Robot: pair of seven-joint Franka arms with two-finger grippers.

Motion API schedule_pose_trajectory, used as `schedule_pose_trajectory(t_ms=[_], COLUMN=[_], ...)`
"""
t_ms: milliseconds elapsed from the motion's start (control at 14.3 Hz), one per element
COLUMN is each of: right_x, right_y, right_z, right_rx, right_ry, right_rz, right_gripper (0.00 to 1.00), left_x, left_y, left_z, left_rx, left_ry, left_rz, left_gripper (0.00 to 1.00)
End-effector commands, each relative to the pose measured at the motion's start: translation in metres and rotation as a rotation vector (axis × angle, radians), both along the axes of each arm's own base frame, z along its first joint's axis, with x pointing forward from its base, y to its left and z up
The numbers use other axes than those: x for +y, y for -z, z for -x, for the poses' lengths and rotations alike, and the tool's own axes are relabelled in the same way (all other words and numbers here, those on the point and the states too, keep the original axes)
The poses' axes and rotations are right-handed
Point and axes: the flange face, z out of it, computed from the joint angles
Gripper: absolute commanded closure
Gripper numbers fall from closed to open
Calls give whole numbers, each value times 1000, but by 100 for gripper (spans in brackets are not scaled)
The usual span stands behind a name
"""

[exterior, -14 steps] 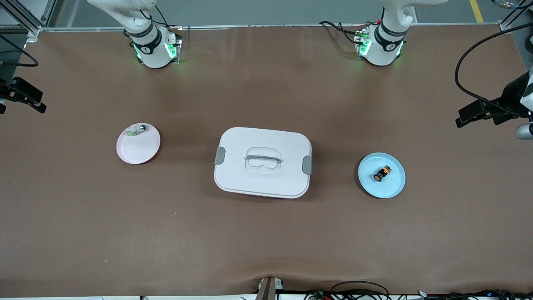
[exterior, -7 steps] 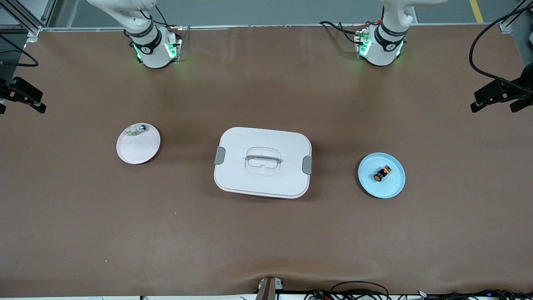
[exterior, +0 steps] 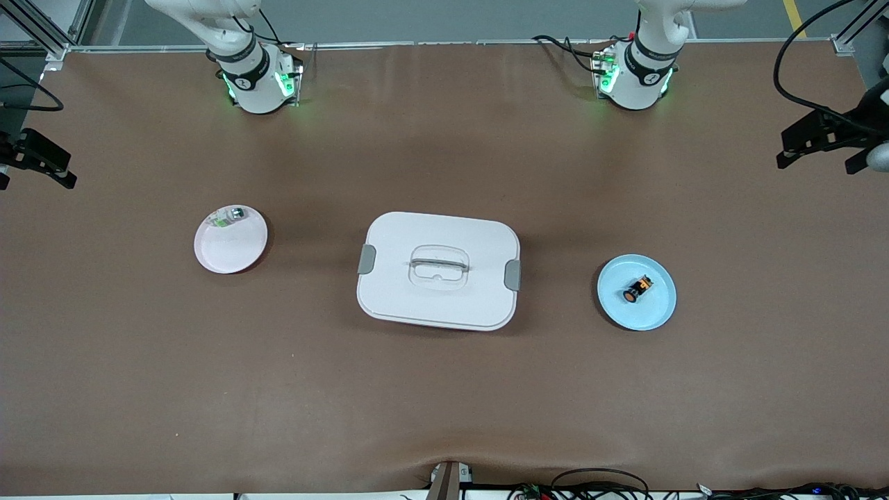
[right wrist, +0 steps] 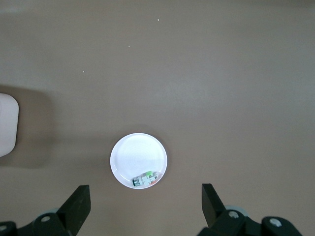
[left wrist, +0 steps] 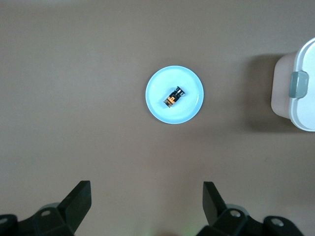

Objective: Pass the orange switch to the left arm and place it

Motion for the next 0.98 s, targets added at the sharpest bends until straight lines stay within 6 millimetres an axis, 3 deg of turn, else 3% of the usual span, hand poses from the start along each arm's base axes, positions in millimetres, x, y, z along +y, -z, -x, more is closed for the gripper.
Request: schedule_pose_trajectory(t_ms=[0,912], right_x=[-5,-1], right_y=[-5,-3], right_z=[-2,-3], right_rx=[2,5], right_ry=[17,9], right_rz=[-4,-5], right_gripper=[0,0], left_x=[-22,-58], left_y=[-2,9], left_z=[10,17], left_rx=[2,40], left_ry=[42,89], left_rz=[-26,-27], left_gripper=[0,0])
